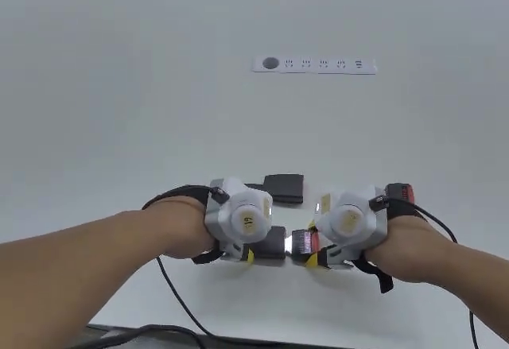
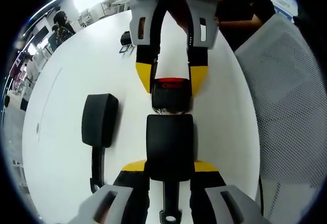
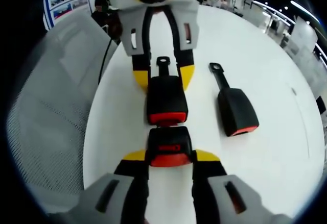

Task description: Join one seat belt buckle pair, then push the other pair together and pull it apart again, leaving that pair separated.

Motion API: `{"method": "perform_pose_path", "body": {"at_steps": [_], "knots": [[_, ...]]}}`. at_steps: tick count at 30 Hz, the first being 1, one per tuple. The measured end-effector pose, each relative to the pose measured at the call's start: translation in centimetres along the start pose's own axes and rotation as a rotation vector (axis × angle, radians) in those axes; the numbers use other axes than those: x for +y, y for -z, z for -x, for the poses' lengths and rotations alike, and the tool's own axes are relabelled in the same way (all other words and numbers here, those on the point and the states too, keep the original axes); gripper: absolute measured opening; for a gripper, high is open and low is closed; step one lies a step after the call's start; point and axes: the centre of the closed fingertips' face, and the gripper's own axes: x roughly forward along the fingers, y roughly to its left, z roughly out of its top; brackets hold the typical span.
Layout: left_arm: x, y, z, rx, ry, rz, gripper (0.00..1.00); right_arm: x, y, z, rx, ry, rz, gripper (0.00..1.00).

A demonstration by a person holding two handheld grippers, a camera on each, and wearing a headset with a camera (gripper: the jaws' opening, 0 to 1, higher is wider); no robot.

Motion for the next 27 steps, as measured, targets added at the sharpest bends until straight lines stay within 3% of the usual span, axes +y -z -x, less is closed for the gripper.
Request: {"method": "perform_pose_path", "body": {"at_steps": [27], "knots": [[-0.1,-0.16,-0.05,0.009,0.017,-0.017,0.33,-0.02,-0.14,-0.08,-0.007,-0.009,0.0,0.33]]}}
